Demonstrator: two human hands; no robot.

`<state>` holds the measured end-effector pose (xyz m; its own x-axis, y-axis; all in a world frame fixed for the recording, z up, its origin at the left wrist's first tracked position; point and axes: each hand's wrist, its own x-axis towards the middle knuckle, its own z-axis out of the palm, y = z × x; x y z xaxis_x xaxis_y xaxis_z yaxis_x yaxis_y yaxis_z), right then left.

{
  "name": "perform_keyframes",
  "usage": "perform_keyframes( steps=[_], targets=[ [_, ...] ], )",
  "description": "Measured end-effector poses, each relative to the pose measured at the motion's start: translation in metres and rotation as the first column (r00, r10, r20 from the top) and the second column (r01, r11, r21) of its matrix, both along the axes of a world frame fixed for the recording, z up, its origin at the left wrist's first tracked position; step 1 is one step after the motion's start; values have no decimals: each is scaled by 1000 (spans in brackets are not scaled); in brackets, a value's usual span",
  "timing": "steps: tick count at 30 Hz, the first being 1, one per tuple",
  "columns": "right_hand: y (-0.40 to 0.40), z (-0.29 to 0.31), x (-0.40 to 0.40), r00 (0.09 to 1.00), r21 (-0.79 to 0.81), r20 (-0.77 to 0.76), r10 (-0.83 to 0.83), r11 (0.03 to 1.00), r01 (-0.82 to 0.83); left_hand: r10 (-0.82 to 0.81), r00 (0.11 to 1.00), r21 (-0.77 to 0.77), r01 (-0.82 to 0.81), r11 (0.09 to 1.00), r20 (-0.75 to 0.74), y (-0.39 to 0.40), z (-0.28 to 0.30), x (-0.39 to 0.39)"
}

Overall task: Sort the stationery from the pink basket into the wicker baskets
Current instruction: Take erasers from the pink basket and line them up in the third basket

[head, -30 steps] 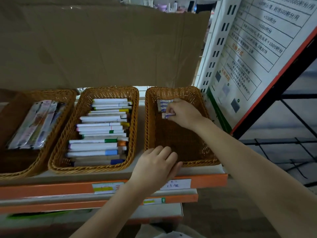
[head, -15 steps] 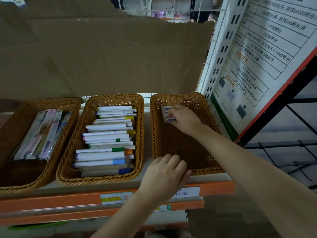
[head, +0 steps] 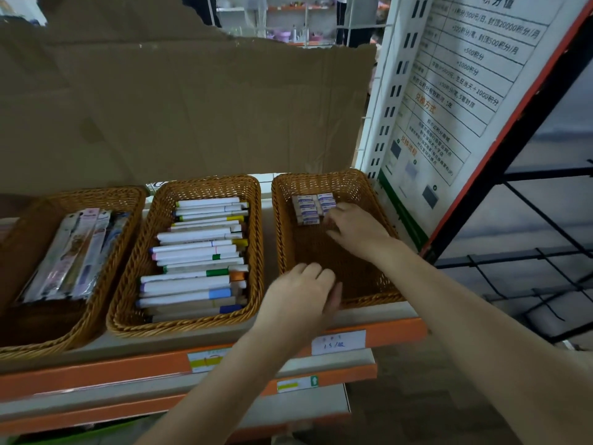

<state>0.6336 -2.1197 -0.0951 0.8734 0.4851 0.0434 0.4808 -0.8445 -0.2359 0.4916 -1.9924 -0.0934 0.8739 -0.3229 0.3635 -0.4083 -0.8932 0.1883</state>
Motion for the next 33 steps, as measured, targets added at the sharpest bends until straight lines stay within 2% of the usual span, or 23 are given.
perform_keyframes(
  steps=[3, 7, 15, 23, 29, 33],
  targets=[
    [-12, -2, -20, 999, -54, -14, -37, 998, 36, 51, 996, 33, -49, 998, -76, 4, -1, 4],
    [-26, 1, -47, 1000, -122, 13, 2, 992, -1, 56, 997, 69, -52, 996, -49, 4, 0, 6],
    [-6, 46, -78, 998, -128, 54, 39, 991, -31, 221, 975, 371, -210, 904, 12, 30, 45, 19],
    [95, 93, -108, 977, -62, 158, 142, 989, -133, 421, 903, 461, -409, 787, 82, 127, 90, -13],
    [201, 95, -147, 960, -59, 152, 234, 972, -227, 531, 842, 420, -517, 746, 94, 237, 97, -71],
    [276, 92, -178, 954, -61, 134, 268, 963, -262, 571, 814, 451, -552, 701, 107, 308, 97, -108]
  ],
)
